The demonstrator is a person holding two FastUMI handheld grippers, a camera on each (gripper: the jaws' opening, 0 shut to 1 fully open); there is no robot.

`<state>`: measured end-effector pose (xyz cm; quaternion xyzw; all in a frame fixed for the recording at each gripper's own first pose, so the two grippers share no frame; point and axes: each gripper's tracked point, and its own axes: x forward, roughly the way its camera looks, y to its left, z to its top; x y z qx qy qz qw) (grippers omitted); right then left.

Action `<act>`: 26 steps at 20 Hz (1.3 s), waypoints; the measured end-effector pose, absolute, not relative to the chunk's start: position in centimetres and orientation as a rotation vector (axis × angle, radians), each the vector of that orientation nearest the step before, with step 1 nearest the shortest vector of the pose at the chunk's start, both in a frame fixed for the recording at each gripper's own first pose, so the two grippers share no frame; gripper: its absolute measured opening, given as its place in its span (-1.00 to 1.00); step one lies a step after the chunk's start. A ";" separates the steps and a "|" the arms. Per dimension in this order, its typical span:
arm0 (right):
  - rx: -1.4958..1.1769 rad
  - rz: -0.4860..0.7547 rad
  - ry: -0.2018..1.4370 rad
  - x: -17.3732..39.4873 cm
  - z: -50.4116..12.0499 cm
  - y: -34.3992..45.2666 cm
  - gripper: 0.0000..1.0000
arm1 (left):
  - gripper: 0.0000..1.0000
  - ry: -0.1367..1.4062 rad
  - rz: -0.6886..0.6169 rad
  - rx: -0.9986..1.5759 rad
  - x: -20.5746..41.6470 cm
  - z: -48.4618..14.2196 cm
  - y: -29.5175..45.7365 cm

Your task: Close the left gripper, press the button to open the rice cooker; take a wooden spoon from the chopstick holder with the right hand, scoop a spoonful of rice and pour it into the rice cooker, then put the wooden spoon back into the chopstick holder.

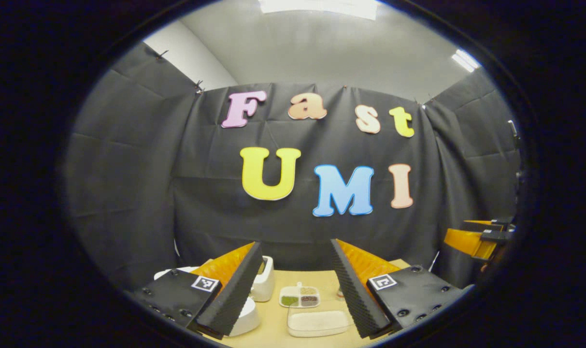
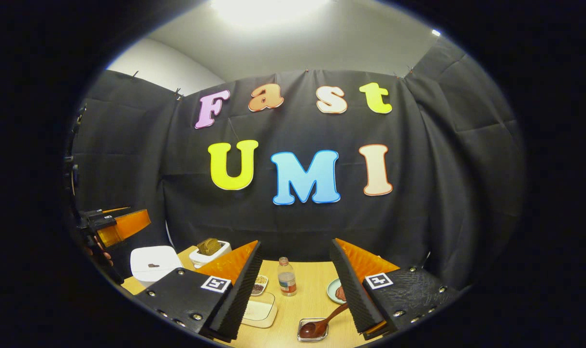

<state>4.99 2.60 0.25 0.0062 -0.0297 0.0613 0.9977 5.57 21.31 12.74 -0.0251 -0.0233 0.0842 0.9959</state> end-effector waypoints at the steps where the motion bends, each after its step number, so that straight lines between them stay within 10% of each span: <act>1: 0.014 0.127 -0.073 4.7 0.9 3.0 0.72 | 0.90 -0.081 0.164 -0.033 4.9 13.8 20.1; 26: -0.007 0.154 -0.092 4.4 2.3 4.9 0.72 | 0.97 -0.023 0.167 0.004 6.0 12.9 19.3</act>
